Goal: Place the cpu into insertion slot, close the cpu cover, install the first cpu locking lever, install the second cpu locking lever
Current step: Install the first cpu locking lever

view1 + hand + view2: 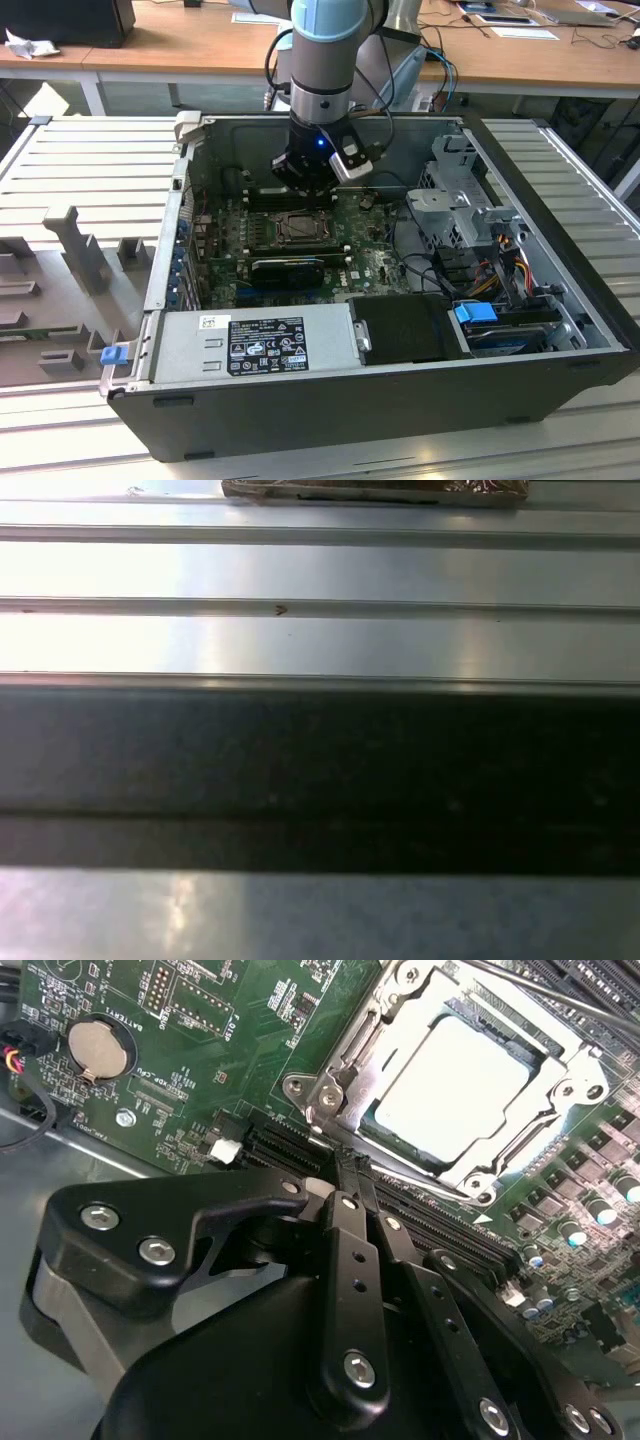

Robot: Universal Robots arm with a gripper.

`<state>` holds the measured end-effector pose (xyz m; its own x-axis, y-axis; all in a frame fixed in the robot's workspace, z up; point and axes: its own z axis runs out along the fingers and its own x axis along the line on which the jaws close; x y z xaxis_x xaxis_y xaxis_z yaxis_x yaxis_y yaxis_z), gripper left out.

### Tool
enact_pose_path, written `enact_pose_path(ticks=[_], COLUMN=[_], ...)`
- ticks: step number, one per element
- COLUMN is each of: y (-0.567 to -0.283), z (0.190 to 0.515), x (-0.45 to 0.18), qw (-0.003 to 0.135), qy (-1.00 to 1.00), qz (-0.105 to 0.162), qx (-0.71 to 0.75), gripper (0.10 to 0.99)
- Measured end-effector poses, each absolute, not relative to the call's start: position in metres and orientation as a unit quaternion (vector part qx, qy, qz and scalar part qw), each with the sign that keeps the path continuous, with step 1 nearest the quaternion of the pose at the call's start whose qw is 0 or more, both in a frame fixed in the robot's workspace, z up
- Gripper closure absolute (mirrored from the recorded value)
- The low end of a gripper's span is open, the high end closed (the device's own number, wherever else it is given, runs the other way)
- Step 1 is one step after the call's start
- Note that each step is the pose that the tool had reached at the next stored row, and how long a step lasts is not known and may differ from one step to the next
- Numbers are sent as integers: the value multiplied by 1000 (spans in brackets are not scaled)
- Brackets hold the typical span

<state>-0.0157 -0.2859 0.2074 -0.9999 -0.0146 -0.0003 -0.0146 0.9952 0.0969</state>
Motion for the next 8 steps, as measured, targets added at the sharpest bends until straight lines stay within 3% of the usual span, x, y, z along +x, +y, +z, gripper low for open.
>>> enact_pose_path(ticks=[8], y=[-286], z=[205], x=[-15], qw=[0], qy=[-999], qz=[-43], qx=[9], gripper=[980])
